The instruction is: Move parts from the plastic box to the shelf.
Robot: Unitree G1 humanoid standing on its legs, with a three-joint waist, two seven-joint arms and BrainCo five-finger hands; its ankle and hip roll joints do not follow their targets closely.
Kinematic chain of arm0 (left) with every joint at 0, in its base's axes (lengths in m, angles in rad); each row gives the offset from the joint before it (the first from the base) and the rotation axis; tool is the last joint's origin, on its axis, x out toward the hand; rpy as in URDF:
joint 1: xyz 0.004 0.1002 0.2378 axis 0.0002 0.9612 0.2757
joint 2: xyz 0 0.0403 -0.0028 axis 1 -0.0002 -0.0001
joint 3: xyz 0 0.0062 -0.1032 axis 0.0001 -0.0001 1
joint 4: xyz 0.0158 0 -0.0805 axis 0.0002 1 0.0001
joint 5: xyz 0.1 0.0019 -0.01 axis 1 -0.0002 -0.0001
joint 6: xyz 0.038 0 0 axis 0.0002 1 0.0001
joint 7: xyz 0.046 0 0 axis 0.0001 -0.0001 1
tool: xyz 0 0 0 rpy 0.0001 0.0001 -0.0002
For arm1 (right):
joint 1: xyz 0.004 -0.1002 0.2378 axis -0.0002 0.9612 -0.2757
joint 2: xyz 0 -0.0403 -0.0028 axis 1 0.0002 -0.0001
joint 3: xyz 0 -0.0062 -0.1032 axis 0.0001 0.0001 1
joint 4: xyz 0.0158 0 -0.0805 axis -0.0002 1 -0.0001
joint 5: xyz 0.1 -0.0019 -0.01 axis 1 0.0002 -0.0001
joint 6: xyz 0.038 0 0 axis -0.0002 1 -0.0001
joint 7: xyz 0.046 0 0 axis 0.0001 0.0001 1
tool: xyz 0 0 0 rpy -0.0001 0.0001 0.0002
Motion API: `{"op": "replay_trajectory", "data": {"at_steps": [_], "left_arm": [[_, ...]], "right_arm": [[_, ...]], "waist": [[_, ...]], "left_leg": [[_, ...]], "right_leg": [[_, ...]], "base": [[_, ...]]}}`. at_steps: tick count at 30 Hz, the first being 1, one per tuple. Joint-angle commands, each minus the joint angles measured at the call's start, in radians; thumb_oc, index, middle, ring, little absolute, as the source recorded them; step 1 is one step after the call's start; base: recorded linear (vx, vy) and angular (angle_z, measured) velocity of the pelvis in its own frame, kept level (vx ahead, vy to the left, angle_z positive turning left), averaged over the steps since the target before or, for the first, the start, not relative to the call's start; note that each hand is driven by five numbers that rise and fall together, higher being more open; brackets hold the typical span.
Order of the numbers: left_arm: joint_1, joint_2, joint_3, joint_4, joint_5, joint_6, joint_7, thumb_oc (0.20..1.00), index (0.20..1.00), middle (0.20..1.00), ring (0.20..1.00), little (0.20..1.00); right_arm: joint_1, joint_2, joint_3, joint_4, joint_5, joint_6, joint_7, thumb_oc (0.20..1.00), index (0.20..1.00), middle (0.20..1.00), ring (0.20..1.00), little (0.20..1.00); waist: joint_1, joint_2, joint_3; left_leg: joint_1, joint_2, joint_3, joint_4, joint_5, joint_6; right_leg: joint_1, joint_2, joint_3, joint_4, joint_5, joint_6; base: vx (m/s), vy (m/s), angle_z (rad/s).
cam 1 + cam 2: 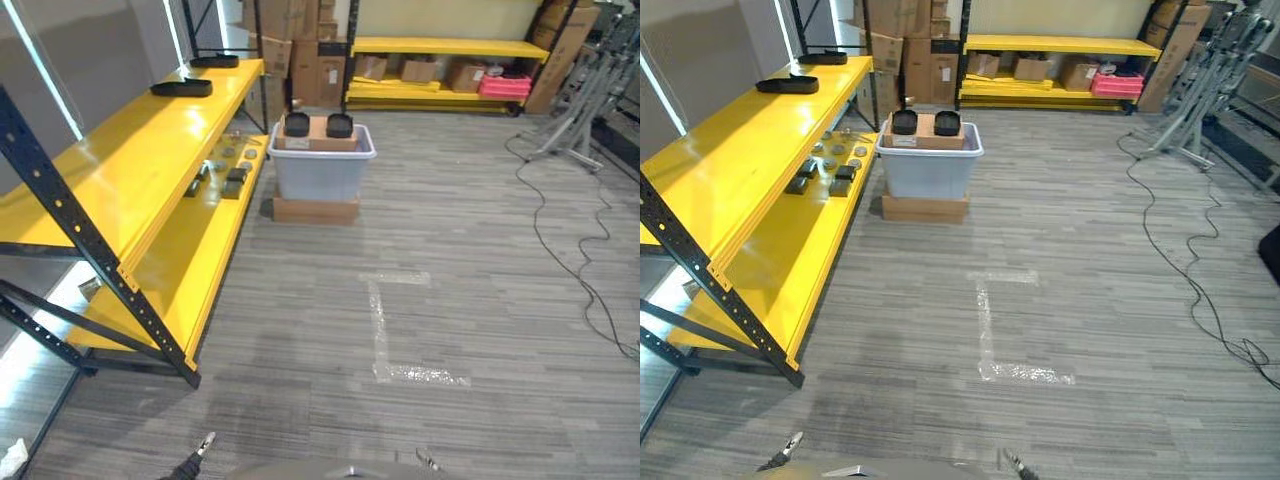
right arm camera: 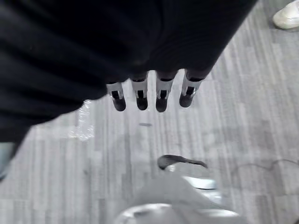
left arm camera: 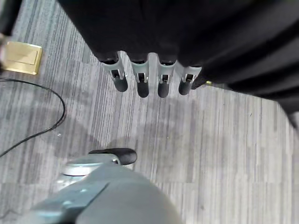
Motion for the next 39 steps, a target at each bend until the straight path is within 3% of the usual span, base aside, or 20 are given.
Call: {"op": "replay_trajectory", "data": {"at_steps": [1,11,26,33,35,39], "left_arm": [[-0.066,0.029,0.010,0.038,-0.023,-0.036,0.012,1.000,1.000,1.000,1.000,1.000],[-0.058,0.066,0.033,-0.010,0.017,-0.059,0.057,1.000,1.000,1.000,1.000,1.000],[-0.042,0.041,-0.016,-0.037,0.083,-0.091,0.093,1.000,1.000,1.000,1.000,1.000],[-0.075,0.078,-0.039,-0.056,0.076,-0.097,0.064,1.000,1.000,1.000,1.000,1.000],[-0.080,0.107,-0.037,-0.078,0.073,-0.100,0.045,1.000,1.000,1.000,1.000,1.000],[-0.070,0.114,-0.030,-0.049,0.093,-0.086,0.033,1.000,1.000,1.000,1.000,1.000]], "right_arm": [[-0.068,-0.041,0.037,0.014,0.015,-0.029,-0.007,1.000,1.000,1.000,1.000,1.000],[-0.052,-0.066,0.072,0.012,-0.070,-0.034,-0.003,1.000,1.000,1.000,1.000,1.000],[-0.044,-0.062,0.142,-0.086,-0.165,-0.080,-0.051,1.000,1.000,1.000,1.000,1.000],[-0.101,-0.084,0.195,-0.054,-0.220,-0.061,-0.023,1.000,1.000,1.000,1.000,1.000],[-0.112,-0.102,0.229,-0.068,-0.197,-0.059,0.052,1.000,1.000,1.000,1.000,1.000],[-0.128,-0.116,0.189,-0.048,-0.165,-0.049,0.051,1.000,1.000,1.000,1.000,1.000]], "waist": [[0.001,0.005,0.056],[0.016,-0.004,0.070],[0.015,-0.021,0.079],[0.010,-0.020,0.065],[0.017,-0.019,0.060],[0.019,-0.020,0.053]], "left_leg": [[0.098,0.063,-0.049,-0.078,-0.063,-0.069],[0.097,0.065,-0.066,-0.078,-0.061,-0.075],[0.104,0.068,-0.058,-0.078,-0.069,-0.076],[0.103,0.065,-0.041,-0.078,-0.073,-0.074],[0.098,0.062,-0.043,-0.078,-0.069,-0.074],[0.098,0.058,-0.046,-0.078,-0.070,-0.072]], "right_leg": [[0.203,-0.045,-0.022,-0.296,0.088,0.110],[0.211,-0.043,-0.041,-0.296,0.083,0.106],[0.220,-0.042,-0.047,-0.296,0.078,0.107],[0.211,-0.049,-0.037,-0.296,0.089,0.112],[0.208,-0.051,-0.039,-0.296,0.091,0.112],[0.209,-0.055,-0.040,-0.296,0.092,0.115]], "base": [[0.00,0.000,0.00],[0.01,-0.019,0.04],[0.00,-0.005,0.03],[0.00,0.003,-0.07],[-0.01,0.009,-0.13],[0.00,0.003,-0.01]]}}
